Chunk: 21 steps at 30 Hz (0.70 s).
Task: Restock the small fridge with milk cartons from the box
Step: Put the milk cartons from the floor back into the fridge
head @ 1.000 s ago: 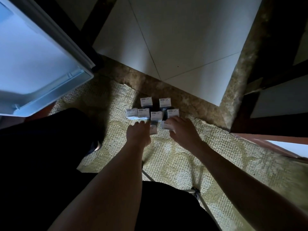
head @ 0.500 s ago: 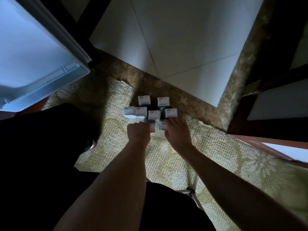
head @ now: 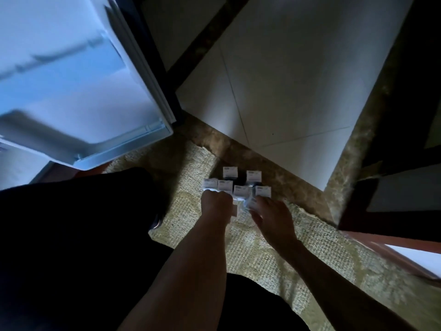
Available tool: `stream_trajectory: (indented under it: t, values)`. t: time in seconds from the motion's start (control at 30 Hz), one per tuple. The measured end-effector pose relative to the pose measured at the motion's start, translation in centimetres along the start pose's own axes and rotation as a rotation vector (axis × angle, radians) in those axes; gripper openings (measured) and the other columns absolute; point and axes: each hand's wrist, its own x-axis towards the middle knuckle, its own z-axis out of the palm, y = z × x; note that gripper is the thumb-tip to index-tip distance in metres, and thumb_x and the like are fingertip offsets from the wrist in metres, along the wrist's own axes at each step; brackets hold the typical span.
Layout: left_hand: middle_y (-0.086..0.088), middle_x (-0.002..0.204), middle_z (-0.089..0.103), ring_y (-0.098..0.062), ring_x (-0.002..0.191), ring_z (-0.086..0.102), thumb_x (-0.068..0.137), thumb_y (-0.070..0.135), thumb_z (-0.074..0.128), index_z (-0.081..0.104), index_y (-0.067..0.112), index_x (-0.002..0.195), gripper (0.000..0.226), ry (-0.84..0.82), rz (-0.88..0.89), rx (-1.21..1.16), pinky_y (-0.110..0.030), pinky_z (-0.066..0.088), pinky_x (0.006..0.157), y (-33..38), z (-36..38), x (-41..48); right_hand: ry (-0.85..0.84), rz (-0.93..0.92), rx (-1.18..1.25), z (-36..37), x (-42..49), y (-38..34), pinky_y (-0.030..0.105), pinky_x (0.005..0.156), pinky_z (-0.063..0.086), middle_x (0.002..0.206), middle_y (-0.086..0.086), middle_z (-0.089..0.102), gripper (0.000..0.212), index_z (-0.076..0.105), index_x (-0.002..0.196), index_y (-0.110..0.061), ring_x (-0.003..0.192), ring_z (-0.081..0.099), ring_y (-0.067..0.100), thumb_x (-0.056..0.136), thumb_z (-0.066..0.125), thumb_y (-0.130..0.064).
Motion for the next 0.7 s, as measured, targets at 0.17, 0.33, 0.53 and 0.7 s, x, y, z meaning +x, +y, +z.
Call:
stream_trajectory:
  t: [0.17,0.33,0.53,0.7]
  values:
    - [0.000,0.117,0.067,-0.021,0.107,0.064,0.083,0.044,0.071,0.059,0.022,0.124,0.048,0.146,0.035,0.219,-0.030,0.044,0.084,0.0,-3.6,-2.0,0.075,0.000,0.129,-3.6,-1.6,-0.7,0.035,0.078,0.052,0.119,-0.003,0.064,0.031,0.058,0.126,-0.026,0.105,0.061,0.021,0.097,0.057,-0.035]
    - [0.001,0.116,0.066,-0.020,0.105,0.065,0.081,0.048,0.069,0.053,0.025,0.128,0.054,0.246,0.012,0.159,-0.031,0.037,0.077,0.4,-6.2,-5.2,0.114,-0.005,0.237,-7.4,-3.4,-1.5,0.034,0.079,0.050,0.120,-0.001,0.066,0.033,0.051,0.128,-0.029,0.105,0.062,0.023,0.097,0.060,-0.035]
    - [0.003,0.109,0.067,-0.021,0.102,0.065,0.079,0.052,0.067,0.059,0.026,0.119,0.048,0.354,0.121,0.235,-0.031,0.040,0.076,0.4,-9.8,-9.2,0.164,-0.036,0.283,-12.1,-4.6,-2.8,0.035,0.088,0.048,0.126,0.007,0.065,0.041,0.053,0.137,-0.014,0.111,0.061,0.027,0.099,0.059,-0.027]
    - [0.006,0.110,0.066,-0.020,0.103,0.063,0.076,0.059,0.066,0.055,0.036,0.121,0.051,0.449,0.136,0.195,-0.033,0.048,0.087,0.1,-13.8,-12.6,0.244,-0.053,0.280,-16.3,-4.3,-4.6,0.037,0.095,0.048,0.130,0.007,0.060,0.044,0.052,0.140,-0.013,0.116,0.058,0.026,0.098,0.058,-0.026]
